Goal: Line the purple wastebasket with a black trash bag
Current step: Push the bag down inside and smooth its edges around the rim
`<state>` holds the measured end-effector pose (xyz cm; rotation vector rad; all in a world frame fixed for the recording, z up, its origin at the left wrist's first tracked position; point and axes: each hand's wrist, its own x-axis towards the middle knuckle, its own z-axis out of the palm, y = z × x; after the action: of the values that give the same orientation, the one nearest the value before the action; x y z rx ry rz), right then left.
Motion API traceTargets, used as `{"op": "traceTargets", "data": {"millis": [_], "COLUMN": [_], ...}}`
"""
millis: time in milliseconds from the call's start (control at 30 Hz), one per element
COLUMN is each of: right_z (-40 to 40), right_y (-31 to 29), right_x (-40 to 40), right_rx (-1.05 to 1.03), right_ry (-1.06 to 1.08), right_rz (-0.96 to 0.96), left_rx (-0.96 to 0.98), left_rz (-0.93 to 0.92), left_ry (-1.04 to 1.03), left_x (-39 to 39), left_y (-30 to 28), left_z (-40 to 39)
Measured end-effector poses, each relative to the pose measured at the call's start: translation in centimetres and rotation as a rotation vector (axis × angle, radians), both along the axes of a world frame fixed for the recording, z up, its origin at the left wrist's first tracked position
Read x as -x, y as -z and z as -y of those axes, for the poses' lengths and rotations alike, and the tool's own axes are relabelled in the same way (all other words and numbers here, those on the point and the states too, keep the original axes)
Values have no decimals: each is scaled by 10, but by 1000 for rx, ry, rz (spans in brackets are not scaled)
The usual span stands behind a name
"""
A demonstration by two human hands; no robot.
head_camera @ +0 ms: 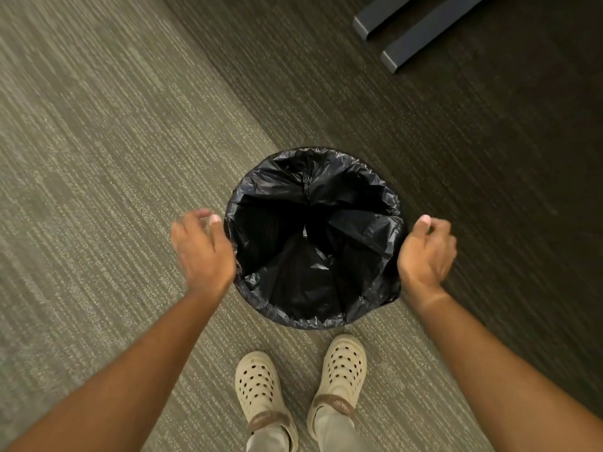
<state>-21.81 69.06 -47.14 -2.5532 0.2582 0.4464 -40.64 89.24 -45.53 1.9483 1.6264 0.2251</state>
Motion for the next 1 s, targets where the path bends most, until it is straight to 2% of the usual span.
{"op": "traceTargets", "data": {"millis": [67, 133, 233, 300, 367, 567, 667, 800, 867, 900, 933, 1000], "right_z": [-9, -24, -53, -68, -79, -100, -97, -86, -88, -93, -98, -108], "right_y": [-28, -39, -32, -13, 15, 87, 109, 121, 117, 111, 107, 101], "right_x": [3, 8, 23, 27, 25, 6, 5, 0, 0, 2, 5, 11], "right_rx": [-44, -95, 34, 156, 303, 795, 1027, 1236, 1228, 1149, 1018, 720], "right_ry": [-360, -707, -1203, -1453, -1613, -1864, -1872, -1833, -1822, -1813, -1801, -1770], "right_rz": [244, 289, 188, 76, -17, -7, -115, -247, -294, -290, -261, -197], "left_rx": [-101, -106, -77, -16, 21, 157, 244, 324, 345, 334, 313, 256], "left_rz": [13, -50, -265, -427, -602, -1011, -1172, -1286, -1304, -1260, -1157, -801], "left_ry": [288, 616, 977, 1085, 1166, 1368, 1404, 1413, 1404, 1399, 1377, 1220], "left_x": [-7, -19, -38, -49, -56, -66, -58, -45, -46, -50, -56, -68], "left_y": [-20, -28, -12, 11, 39, 96, 110, 112, 106, 100, 94, 85], "left_z": [9, 25, 47, 50, 50, 43, 42, 42, 40, 39, 38, 34]}}
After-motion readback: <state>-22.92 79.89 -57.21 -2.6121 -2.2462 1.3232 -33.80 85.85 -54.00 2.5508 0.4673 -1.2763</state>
